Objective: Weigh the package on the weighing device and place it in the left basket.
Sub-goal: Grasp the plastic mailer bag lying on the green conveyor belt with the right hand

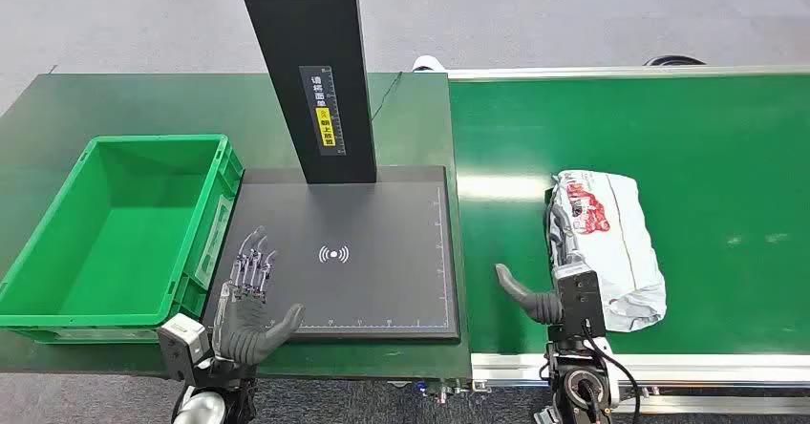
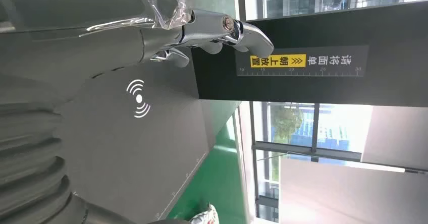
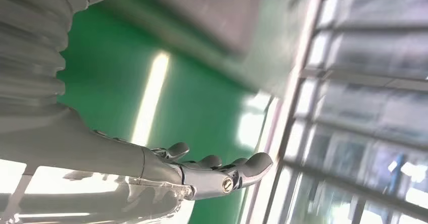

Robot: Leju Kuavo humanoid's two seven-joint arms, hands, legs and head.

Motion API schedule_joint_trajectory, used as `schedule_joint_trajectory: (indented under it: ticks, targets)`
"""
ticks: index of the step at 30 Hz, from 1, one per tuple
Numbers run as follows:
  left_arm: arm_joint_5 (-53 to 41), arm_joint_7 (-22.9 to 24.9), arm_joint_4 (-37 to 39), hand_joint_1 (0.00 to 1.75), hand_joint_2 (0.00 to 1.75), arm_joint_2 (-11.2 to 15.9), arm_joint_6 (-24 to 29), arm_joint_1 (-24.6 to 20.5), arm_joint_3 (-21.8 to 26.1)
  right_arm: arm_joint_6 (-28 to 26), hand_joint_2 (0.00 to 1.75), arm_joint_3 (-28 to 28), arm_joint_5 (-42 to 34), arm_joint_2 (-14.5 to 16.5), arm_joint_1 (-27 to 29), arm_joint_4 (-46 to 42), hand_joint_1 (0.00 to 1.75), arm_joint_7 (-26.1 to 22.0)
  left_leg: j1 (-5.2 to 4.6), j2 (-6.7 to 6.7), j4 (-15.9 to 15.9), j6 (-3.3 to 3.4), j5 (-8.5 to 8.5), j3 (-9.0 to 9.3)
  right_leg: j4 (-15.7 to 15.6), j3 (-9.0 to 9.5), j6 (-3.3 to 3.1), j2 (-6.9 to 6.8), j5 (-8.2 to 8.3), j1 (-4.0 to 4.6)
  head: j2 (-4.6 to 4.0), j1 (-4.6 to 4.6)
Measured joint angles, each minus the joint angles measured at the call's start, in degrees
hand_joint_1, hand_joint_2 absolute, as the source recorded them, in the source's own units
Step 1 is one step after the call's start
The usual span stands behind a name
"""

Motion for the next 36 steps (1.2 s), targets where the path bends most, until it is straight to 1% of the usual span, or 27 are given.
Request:
schedule_joint_trajectory:
  ticks: [4,8,11,13,16,22,24,28,29,31,36]
  targets:
    - [-0.05,0.16,-0.23,0.00,1.75,0.09,0.00,0.38,0.01,-0.93,1.75,-2.15,3.94,-1.52,-2.06,1.09,0.00,3.51,-0.02,-0.01,0.01,0.01,0.01,0.00,0.00,0.00,0.01,0.00,0.01,-0.03,0.00,0.00]
    - [-0.08,0.39,-0.23,0.00,1.75,0.11,-0.02,0.54,0.01,-1.23,1.75,-4.27,5.62,-3.16,-4.30,2.92,0.00,5.44,-0.02,-0.01,0.02,0.01,0.01,0.01,0.00,0.00,0.01,-0.01,0.02,-0.03,0.00,-0.02]
    - [-0.14,0.66,-0.23,0.00,1.75,0.18,-0.09,0.54,-0.13,-2.33,1.75,-5.58,9.25,-5.65,-7.16,7.21,0.00,7.90,-0.02,-0.06,0.02,0.02,0.02,0.00,0.00,0.01,0.01,-0.06,0.02,-0.03,0.00,-0.03]
    - [-0.13,0.67,-0.23,0.00,1.75,0.28,-0.11,0.58,-0.21,-2.46,1.75,-6.71,10.54,-7.48,-9.24,10.54,0.00,8.14,-0.02,-0.13,0.02,0.03,0.03,-0.02,0.00,0.02,0.01,-0.13,0.02,-0.03,0.00,0.00]
    - [-0.12,0.68,-0.23,0.00,1.75,0.42,-0.14,0.55,-0.25,-2.42,1.75,-7.81,11.33,-9.21,-11.49,14.26,0.00,7.88,-0.02,-0.12,0.03,0.03,0.03,-0.02,0.00,0.02,0.02,-0.13,0.03,-0.03,0.00,-0.01]
    - [0.03,0.72,-0.24,0.00,1.75,0.73,-0.09,0.57,-0.32,-1.34,1.75,-8.16,12.91,-10.13,-14.01,19.07,0.00,8.22,-0.01,-0.14,0.02,0.03,0.03,-0.03,0.00,0.00,0.01,-0.13,0.02,-0.02,0.00,-0.03]
    - [0.08,0.85,-0.28,0.00,1.75,0.84,-0.07,0.60,-0.32,-0.58,1.75,-8.16,14.13,-10.58,-14.99,20.76,0.00,10.10,-0.01,-0.14,0.02,0.03,0.03,-0.03,0.00,0.00,0.01,-0.13,0.02,-0.02,0.00,-0.03]
    - [0.09,1.57,-0.23,0.00,1.75,1.02,-0.10,0.45,-0.46,4.75,1.75,-7.33,20.23,-12.28,-17.40,26.63,0.00,19.71,-0.03,-0.17,0.03,0.05,0.04,-0.04,0.00,0.02,0.02,-0.15,0.03,-0.04,0.00,-0.01]
    - [0.09,1.69,-0.18,0.00,1.75,1.03,-0.10,0.39,-0.52,5.86,1.75,-7.00,21.21,-12.68,-17.78,27.97,0.00,21.07,-0.04,-0.19,0.03,0.06,0.05,-0.04,0.00,0.03,0.03,-0.16,0.03,-0.05,0.00,-0.01]
    - [0.10,1.75,-0.09,0.00,1.75,1.05,-0.11,0.26,-0.58,6.92,1.75,-6.51,22.03,-13.22,-18.26,29.86,0.00,22.15,-0.06,-0.22,0.04,0.07,0.06,-0.05,0.00,0.03,0.04,-0.18,0.03,-0.06,0.00,-0.02]
    - [0.10,1.75,0.02,0.00,1.75,1.05,-0.11,-0.02,-0.73,7.33,1.75,-5.73,22.30,-14.16,-19.43,32.94,0.00,22.46,-0.06,-0.21,0.04,0.07,0.06,-0.05,0.00,0.01,0.04,-0.21,0.04,-0.06,0.00,-0.03]
